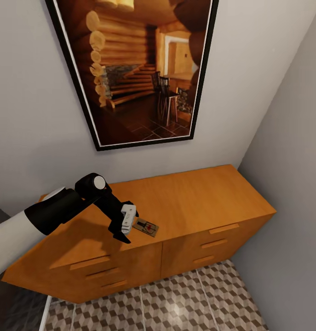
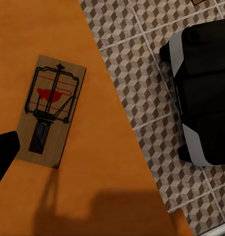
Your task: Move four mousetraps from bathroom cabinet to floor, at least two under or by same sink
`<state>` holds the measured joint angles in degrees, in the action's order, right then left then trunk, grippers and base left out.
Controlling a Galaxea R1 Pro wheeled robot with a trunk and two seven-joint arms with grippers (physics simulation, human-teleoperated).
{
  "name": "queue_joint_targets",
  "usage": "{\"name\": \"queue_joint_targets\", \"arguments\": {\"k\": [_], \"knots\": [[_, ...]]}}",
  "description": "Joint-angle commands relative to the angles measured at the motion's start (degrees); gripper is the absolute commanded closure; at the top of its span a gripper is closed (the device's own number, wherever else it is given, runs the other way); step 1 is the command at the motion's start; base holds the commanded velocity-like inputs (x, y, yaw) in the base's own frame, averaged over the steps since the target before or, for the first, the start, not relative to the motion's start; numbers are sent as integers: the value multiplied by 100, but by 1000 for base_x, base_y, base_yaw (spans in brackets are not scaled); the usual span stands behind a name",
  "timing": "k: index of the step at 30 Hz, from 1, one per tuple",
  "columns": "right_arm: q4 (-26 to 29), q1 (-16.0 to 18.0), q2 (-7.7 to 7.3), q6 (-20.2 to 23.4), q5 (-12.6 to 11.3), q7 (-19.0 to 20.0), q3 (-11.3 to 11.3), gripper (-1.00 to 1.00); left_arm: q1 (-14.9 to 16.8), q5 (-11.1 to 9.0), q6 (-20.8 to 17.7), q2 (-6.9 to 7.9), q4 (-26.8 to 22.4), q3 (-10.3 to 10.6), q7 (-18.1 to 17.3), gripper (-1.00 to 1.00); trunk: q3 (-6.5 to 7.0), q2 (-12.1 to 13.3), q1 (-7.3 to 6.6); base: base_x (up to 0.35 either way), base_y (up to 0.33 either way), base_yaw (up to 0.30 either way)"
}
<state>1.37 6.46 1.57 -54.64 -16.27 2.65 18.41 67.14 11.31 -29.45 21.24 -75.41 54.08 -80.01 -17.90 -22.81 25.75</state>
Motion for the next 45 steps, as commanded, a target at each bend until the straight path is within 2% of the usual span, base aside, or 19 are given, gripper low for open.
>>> {"name": "queue_joint_targets", "arguments": {"k": [1, 24, 35, 45], "knots": [[-6, 4, 1, -20, -69, 34, 31, 100, 8, 20, -60, 3, -8, 7, -24, -100, -10, -11, 3, 0, 0, 0], [-6, 4, 1, -20, -69, 34, 31, 100, 7, 20, -60, 3, 8, 15, -17, -100, -10, -11, 3, 1, 0, 0], [-6, 4, 1, -20, -69, 37, 31, 100, 8, 20, -60, 3, 24, 15, -15, -100, -10, -11, 3, 154, 123, 0], [-6, 3, 8, -20, -69, 43, 31, 100, 7, 21, -62, 3, 23, 15, -15, -100, -10, -11, 3, 28, 23, 0]]}}
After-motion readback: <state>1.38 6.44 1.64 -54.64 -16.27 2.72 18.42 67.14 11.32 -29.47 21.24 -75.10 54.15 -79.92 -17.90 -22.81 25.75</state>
